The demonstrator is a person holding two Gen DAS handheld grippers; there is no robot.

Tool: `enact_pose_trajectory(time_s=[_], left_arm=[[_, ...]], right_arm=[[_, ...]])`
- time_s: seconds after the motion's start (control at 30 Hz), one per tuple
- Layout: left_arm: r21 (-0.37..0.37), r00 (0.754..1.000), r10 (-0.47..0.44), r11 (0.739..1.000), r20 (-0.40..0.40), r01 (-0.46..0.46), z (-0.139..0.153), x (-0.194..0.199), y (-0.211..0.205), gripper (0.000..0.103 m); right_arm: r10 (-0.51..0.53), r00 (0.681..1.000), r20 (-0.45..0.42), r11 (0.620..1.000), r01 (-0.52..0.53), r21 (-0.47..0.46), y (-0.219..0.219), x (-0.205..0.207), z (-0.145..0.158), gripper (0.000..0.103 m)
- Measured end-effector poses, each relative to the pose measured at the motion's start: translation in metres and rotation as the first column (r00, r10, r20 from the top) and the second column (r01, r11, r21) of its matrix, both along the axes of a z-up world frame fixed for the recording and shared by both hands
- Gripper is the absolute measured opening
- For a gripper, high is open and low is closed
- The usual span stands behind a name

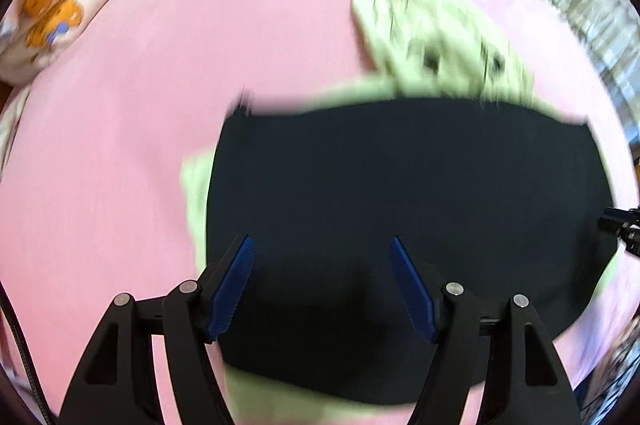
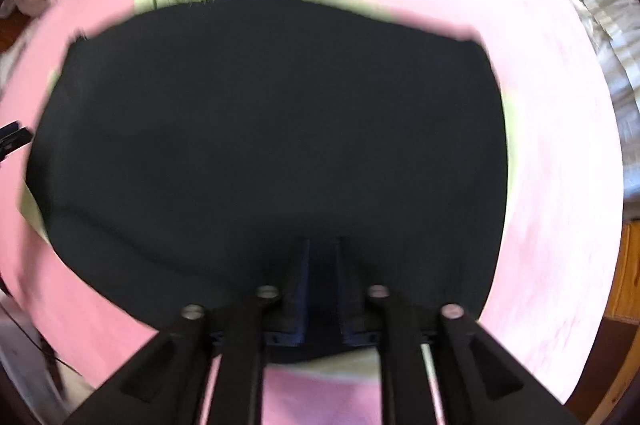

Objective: Fold large clothes
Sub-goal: 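Grasp the green hood with the right gripper and lift it, then lay the green hood over the black bundle with the right gripper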

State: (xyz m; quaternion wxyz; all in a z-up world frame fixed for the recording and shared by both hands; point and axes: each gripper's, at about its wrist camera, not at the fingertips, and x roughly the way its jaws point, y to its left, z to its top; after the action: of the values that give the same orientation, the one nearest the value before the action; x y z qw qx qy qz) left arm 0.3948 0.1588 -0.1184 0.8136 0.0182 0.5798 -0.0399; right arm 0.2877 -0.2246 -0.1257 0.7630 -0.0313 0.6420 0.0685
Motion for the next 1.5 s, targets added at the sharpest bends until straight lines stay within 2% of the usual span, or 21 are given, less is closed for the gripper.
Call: enact_pose_trajectory(time_s=[0.03, 0.07, 0.1, 0.23, 0.37, 0.47, 0.63, 0.7, 0.77, 0.8, 0.83, 0.87, 0.9, 1.0, 1.1, 1.2, 1.33, 1.4, 1.43, 1.47, 1.5], left_arm=[[-0.007, 1.0, -0.004, 1.0, 0.016, 0.004, 0.005, 0.02, -0.003, 0.069], [-0.012, 0.999, -0.003, 1.0, 0.034, 0.003, 0.01, 0.047, -0.006, 0.069], [-0.02, 0.999, 0.007, 1.0, 0.047, -0.006, 0.012, 0.067, -0.008, 0.069], [-0.094, 0.995, 0.065, 0.994, 0.071, -0.058, 0.006, 0.144, -0.011, 0.069], [-0.147, 0.992, 0.112, 0.984, 0.065, -0.101, -0.021, 0.202, -0.016, 0.069], [-0.186, 0.991, 0.126, 0.976, 0.046, -0.115, -0.044, 0.23, -0.022, 0.069], [-0.191, 0.991, 0.136, 0.972, -0.009, -0.135, -0.084, 0.251, -0.035, 0.069], [-0.195, 0.991, 0.132, 0.971, -0.034, -0.136, -0.099, 0.259, -0.039, 0.069], [-0.192, 0.992, 0.122, 0.974, -0.018, -0.124, -0.105, 0.263, -0.045, 0.07], [-0.187, 0.993, 0.115, 0.976, -0.004, -0.114, -0.105, 0.264, -0.048, 0.065], [-0.199, 0.995, 0.101, 0.975, 0.018, -0.095, -0.103, 0.263, -0.051, 0.037], [-0.246, 0.997, 0.076, 0.967, 0.02, -0.068, -0.101, 0.263, -0.054, 0.016], [-0.265, 0.997, 0.077, 0.962, 0.018, -0.07, -0.097, 0.262, -0.056, 0.005], [-0.204, 0.993, 0.055, 0.978, 0.103, -0.033, -0.077, 0.25, -0.069, 0.004], [-0.209, 0.986, 0.034, 0.978, 0.163, 0.001, -0.05, 0.229, -0.072, 0.003], [-0.236, 0.973, 0.018, 0.971, 0.229, 0.037, -0.017, 0.193, -0.066, 0.003], [-0.289, 0.934, -0.029, 0.947, 0.356, 0.14, 0.026, 0.116, -0.05, 0.004], [-0.304, 0.919, -0.063, 0.933, 0.389, 0.192, 0.034, 0.069, -0.04, 0.006], [-0.286, 0.918, -0.084, 0.936, 0.387, 0.206, 0.032, 0.044, -0.035, 0.012], [-0.274, 0.921, -0.097, 0.938, 0.376, 0.211, 0.028, 0.028, -0.03, 0.016], [-0.261, 0.931, -0.11, 0.943, 0.348, 0.209, 0.021, 0.008, -0.025, 0.023]], right_arm=[[-0.004, 0.999, 0.037, 1.0, 0.003, 0.024, 0.003, 0.02, 0.011, 0.038], [-0.009, 0.997, 0.077, 0.999, 0.006, 0.044, 0.005, 0.041, 0.019, 0.048], [-0.017, 0.994, 0.108, 0.998, 0.011, 0.057, 0.007, 0.06, 0.024, 0.053], [-0.086, 0.979, 0.184, 0.991, 0.065, 0.117, 0.005, 0.144, 0.024, 0.053], [-0.216, 0.96, 0.181, 0.955, 0.169, 0.243, -0.008, 0.228, 0.001, 0.053], [-0.269, 0.95, 0.16, 0.926, 0.209, 0.316, -0.016, 0.252, -0.017, 0.053], [-0.32, 0.938, 0.134, 0.885, 0.246, 0.396, -0.012, 0.294, -0.048, 0.053], [-0.337, 0.935, 0.111, 0.873, 0.267, 0.407, -0.009, 0.304, -0.06, 0.053], [-0.345, 0.932, 0.112, 0.875, 0.276, 0.398, -0.007, 0.314, -0.067, 0.053], [-0.344, 0.93, 0.128, 0.881, 0.273, 0.387, -0.007, 0.314, -0.068, 0.053], [-0.332, 0.93, 0.156, 0.892, 0.256, 0.374, -0.004, 0.314, -0.066, 0.053], [-0.303, 0.935, 0.185, 0.911, 0.227, 0.344, 0.003, 0.316, -0.064, 0.037], [-0.275, 0.942, 0.194, 0.923, 0.202, 0.328, 0.008, 0.316, -0.062, 0.011], [-0.205, 0.938, 0.279, 0.959, 0.136, 0.247, 0.025, 0.311, -0.046, 0.005], [-0.169, 0.917, 0.36, 0.968, 0.085, 0.237, 0.025, 0.286, -0.016, 0.005], [-0.151, 0.877, 0.456, 0.966, 0.033, 0.255, 0.019, 0.245, 0.024, 0.004], [-0.096, 0.79, 0.606, 0.969, -0.065, 0.238, 0.017, 0.161, 0.076, 0.005], [-0.053, 0.758, 0.65, 0.972, -0.108, 0.206, 0.02, 0.115, 0.088, 0.007], [-0.033, 0.748, 0.663, 0.976, -0.119, 0.183, 0.021, 0.088, 0.09, 0.008], [-0.012, 0.751, 0.66, 0.98, -0.122, 0.157, 0.023, 0.068, 0.088, 0.019], [0.006, 0.763, 0.647, 0.984, -0.118, 0.13, 0.026, 0.054, 0.085, 0.044]])
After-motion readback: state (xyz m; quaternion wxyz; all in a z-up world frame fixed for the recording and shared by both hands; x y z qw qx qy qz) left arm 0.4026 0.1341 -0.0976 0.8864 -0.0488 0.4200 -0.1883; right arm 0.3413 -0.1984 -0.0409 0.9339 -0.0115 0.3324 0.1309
